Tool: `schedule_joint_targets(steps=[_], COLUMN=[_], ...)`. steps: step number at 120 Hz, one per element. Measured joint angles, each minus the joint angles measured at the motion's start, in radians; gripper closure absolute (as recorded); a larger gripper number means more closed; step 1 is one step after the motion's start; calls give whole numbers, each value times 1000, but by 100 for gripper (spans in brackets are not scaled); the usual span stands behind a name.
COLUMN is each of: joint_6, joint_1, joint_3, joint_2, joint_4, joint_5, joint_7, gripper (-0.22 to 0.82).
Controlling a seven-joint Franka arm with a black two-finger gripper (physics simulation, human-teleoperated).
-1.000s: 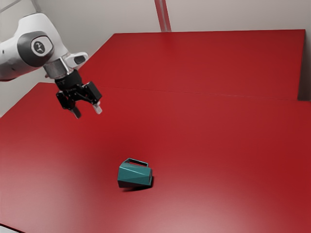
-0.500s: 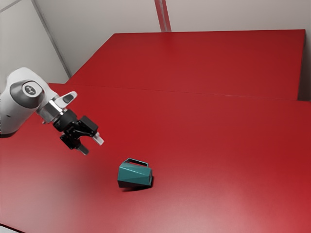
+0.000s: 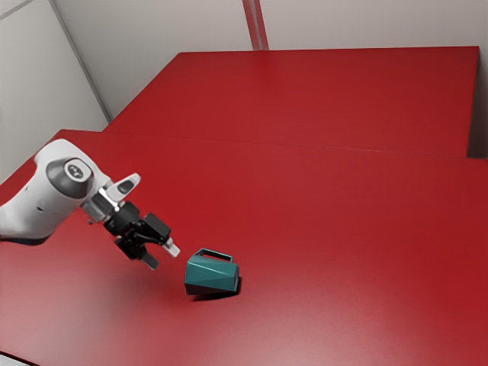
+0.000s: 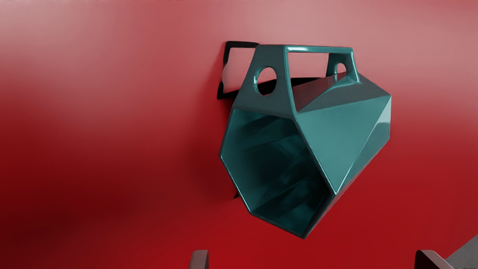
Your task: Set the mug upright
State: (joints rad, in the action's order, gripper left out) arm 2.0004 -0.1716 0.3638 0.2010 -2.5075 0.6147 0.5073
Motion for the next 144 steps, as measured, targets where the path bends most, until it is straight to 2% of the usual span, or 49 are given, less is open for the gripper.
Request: schedule_joint_targets(steps=[30,116,128,144], joint_6=[59,152,162,172], joint_1=[-40,-79,-81,-82], joint_3=[-2,-58,-58,-59], joint_2=[-60,-99,-102,-102], joint_4=[-2,-55,-55,-56], joint_5=[96,370,378,382], joint_7=[78,217,227,238], gripper=[0,0,4,16])
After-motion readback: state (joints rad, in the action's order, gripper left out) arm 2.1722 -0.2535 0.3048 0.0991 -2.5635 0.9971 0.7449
